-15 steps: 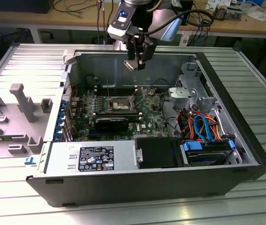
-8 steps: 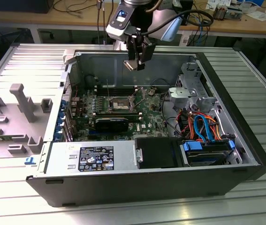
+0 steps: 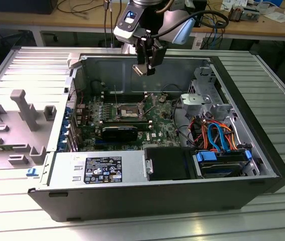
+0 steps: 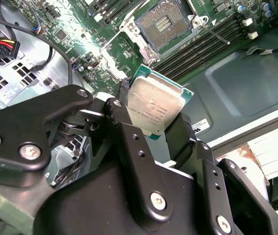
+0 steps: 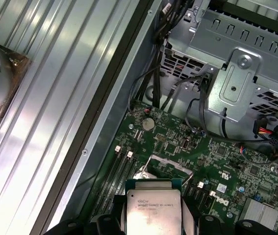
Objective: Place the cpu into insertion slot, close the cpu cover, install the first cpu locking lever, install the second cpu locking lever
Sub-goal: 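Place the cpu into insertion slot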
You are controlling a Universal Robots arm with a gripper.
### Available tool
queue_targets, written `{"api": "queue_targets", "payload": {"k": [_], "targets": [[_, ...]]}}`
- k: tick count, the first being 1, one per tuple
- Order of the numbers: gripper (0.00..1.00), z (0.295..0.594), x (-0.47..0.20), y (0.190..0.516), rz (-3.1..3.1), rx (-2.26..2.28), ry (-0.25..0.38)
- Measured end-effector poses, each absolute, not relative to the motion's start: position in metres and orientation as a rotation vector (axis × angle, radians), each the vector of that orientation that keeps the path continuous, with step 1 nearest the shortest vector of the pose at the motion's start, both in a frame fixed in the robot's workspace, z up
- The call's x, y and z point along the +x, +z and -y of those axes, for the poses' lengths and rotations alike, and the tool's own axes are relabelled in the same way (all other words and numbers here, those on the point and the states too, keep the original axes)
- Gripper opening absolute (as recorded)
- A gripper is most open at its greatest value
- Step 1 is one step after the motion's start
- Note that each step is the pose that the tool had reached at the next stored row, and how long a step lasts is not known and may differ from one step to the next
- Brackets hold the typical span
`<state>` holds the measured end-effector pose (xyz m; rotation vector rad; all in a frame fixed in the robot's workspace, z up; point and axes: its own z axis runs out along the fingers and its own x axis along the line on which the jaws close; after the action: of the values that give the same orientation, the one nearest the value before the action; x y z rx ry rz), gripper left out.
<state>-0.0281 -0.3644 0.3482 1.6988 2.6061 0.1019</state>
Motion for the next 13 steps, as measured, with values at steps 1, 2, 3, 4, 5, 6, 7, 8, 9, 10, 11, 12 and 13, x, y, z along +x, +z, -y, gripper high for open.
{"api": "queue_targets", "payload": {"k": [1, 2, 3, 4, 5, 6, 7, 8, 9, 10, 11, 12, 13], "targets": [[0.54, 0.3644, -0.0281, 0.3482, -2.606, 1.699, 0.102], [0.54, 0.3644, -0.0281, 0.3482, -2.606, 1.699, 0.102], [0.54, 0.3644, -0.0281, 0.3482, -2.606, 1.699, 0.102], [0.54, 0.3644, -0.0281, 0.3482, -2.606, 1.699, 0.102], [0.54, 0.3645, -0.0281, 0.3481, -2.605, 1.700, 0.102], [0.54, 0.3646, -0.0281, 0.3482, -2.604, 1.702, 0.102], [0.54, 0.3647, -0.0281, 0.3482, -2.601, 1.707, 0.102], [0.54, 0.3648, -0.0281, 0.3482, -2.596, 1.714, 0.102], [0.54, 0.3650, -0.0281, 0.3481, -2.585, 1.729, 0.101], [0.54, 0.3651, -0.0281, 0.3481, -2.577, 1.740, 0.101], [0.54, 0.3653, -0.0281, 0.3480, -2.570, 1.751, 0.101], [0.54, 0.3654, -0.0281, 0.3480, -2.565, 1.758, 0.101], [0.54, 0.3656, -0.0281, 0.3479, -2.558, 1.767, 0.101]]}}
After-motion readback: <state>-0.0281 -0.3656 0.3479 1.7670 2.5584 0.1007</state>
